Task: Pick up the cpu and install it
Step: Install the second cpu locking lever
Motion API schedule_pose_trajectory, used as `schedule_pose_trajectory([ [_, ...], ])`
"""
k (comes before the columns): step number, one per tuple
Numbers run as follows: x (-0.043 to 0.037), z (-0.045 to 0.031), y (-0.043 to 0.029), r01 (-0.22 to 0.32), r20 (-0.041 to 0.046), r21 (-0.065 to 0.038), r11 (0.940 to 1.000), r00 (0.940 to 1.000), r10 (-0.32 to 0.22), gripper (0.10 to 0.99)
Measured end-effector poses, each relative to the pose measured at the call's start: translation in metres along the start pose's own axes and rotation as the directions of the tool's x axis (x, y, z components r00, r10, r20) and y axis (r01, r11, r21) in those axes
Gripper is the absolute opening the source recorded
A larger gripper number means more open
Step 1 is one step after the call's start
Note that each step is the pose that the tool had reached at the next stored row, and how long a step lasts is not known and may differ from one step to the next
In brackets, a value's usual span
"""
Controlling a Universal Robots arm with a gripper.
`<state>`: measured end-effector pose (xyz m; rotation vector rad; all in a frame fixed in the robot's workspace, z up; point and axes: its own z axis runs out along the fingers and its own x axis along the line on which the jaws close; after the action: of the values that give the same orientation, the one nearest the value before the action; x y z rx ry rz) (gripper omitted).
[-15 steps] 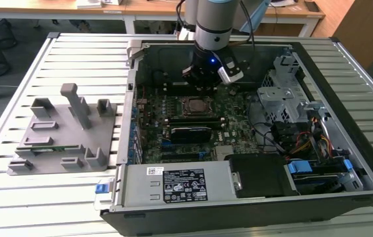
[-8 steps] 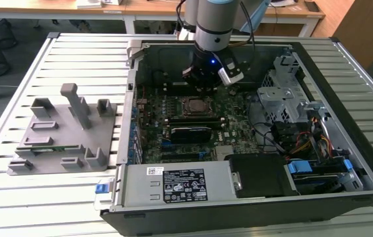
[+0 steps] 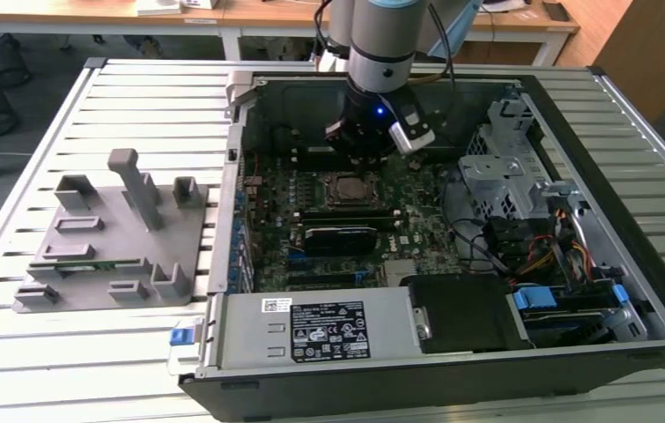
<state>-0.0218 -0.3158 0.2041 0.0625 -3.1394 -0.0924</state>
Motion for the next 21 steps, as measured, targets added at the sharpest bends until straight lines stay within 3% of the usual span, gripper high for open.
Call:
schedule_pose_trajectory([
  [15, 0.0004, -0.0007, -0.0075, 0.000, 0.0001, 0.000, 1.0000, 1.0000, 0.000, 0.106],
  [21, 0.0004, -0.0112, -0.0069, 0.000, 0.0001, -0.001, 1.0000, 1.0000, 0.000, 0.106],
])
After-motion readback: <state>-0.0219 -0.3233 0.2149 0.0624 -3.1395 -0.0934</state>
